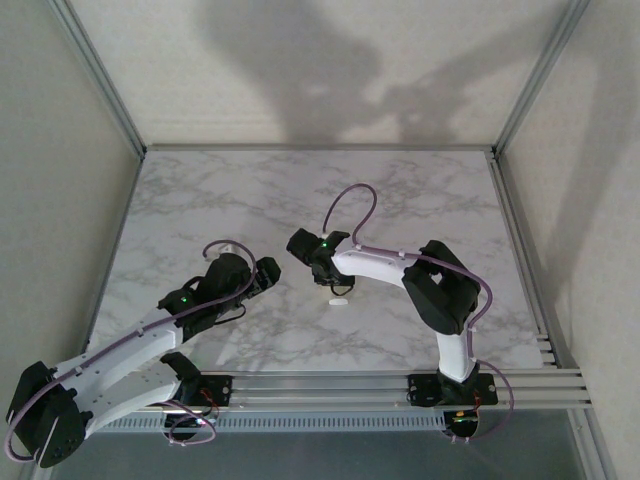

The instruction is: Load the batteries into the remote control

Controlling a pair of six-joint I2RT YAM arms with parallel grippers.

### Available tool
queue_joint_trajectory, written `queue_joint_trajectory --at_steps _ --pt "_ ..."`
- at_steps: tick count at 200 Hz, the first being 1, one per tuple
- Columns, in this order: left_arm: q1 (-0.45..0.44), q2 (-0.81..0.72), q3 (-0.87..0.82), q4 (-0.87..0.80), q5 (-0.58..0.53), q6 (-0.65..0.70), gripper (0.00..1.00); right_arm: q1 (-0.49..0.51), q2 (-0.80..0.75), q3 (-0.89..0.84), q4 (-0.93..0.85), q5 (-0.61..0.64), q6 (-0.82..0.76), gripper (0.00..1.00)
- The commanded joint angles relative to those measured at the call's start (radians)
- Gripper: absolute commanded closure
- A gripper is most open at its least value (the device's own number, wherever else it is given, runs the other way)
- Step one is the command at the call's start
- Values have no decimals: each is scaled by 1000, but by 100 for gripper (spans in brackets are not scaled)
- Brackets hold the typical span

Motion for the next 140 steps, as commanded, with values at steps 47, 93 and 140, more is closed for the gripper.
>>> queue_joint_trajectory --at_steps 47,93,140 --pt "11 14 -3 14 30 7 0 5 -93 -7 -58 11 -62 59" --pt "12 18 -7 24 43 11 1 -21 -68 -31 -60 -37 -68 65" --pt "11 10 -9 17 49 11 0 -37 -51 -50 -36 -54 -73 68"
